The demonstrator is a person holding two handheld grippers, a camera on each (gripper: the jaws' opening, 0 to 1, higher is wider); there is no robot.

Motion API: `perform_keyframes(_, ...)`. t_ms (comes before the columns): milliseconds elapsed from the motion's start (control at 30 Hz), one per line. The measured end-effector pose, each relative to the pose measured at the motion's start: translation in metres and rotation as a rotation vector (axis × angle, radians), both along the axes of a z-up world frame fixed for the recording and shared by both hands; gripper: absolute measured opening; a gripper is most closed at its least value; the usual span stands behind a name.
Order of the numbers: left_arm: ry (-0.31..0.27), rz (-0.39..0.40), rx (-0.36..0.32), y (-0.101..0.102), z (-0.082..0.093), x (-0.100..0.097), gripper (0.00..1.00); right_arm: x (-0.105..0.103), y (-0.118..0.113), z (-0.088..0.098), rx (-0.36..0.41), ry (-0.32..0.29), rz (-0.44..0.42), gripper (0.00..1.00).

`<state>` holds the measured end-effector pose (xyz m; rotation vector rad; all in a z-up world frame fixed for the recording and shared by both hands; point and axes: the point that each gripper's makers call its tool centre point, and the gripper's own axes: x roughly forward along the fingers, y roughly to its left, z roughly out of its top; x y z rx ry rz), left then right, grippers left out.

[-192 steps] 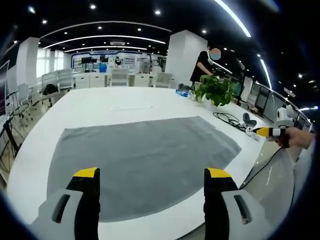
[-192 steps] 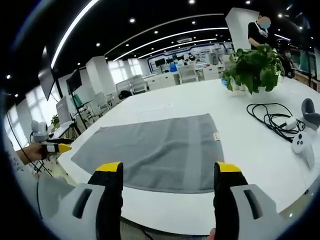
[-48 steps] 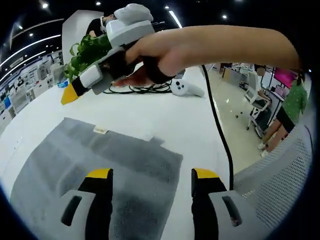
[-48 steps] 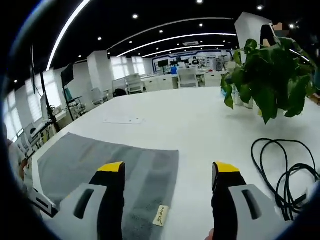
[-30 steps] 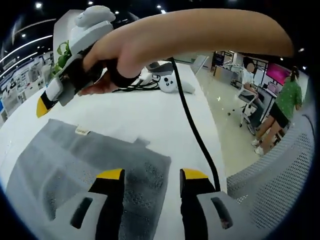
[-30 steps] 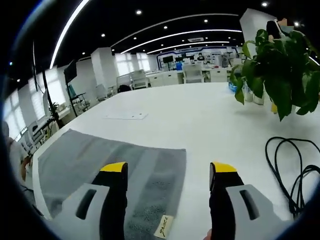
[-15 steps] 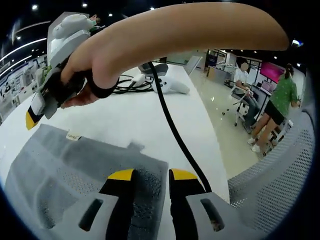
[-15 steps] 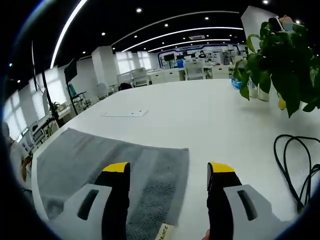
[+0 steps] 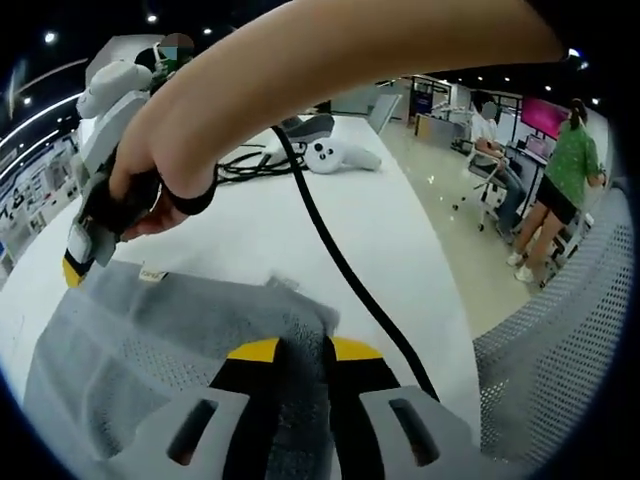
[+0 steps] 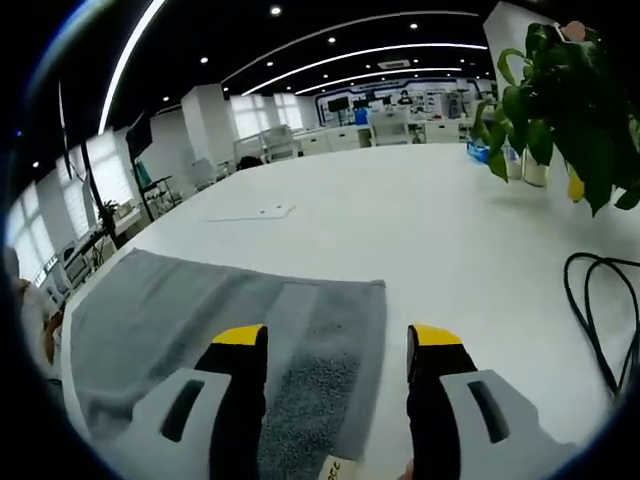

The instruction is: Fold the towel on the table until its edges align and the towel forms a compact rectangular stack.

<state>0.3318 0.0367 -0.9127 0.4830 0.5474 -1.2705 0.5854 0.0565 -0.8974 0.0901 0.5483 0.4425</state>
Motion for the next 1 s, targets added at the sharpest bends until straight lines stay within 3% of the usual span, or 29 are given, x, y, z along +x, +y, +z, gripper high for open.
perform_keyframes(167,-0.008,0.005,-0.003,0.001,0.0,0.007,0.08,0.007,0.002,-0.005,0.015,0.003,-0.017,0.49)
perform_keyframes(333,0.012,0.005,-0.012,0.002,-0.001,0.008,0.06,0.008,-0.001,-0.014,-0.007,0.019,-0.025,0.46)
perform_keyframes(367,0.013,0.002,-0.014,0.002,-0.001,0.008,0.06,0.011,-0.002,-0.011,-0.013,-0.01,-0.023,0.45)
perform_keyframes(433,0.015,0.001,-0.019,0.002,-0.001,0.008,0.06,0.011,-0.004,-0.013,-0.014,-0.002,-0.029,0.42)
perform_keyframes(500,0.016,0.0,-0.025,0.002,-0.001,0.008,0.06,0.012,-0.007,-0.015,-0.044,-0.015,-0.029,0.35)
perform_keyframes(633,0.013,-0.001,-0.038,0.002,-0.001,0.008,0.06,0.011,-0.015,-0.018,-0.136,-0.026,-0.016,0.11)
perform_keyframes(767,0.012,-0.002,-0.046,0.002,0.0,0.008,0.06,0.011,-0.007,-0.018,-0.169,-0.075,0.049,0.07)
perform_keyframes(833,0.012,-0.003,-0.048,0.002,0.0,0.009,0.06,0.01,-0.005,-0.02,-0.143,-0.074,0.031,0.04)
perform_keyframes(1000,0.017,-0.008,-0.052,0.002,0.0,0.009,0.05,0.009,-0.003,-0.019,-0.165,-0.084,0.024,0.03)
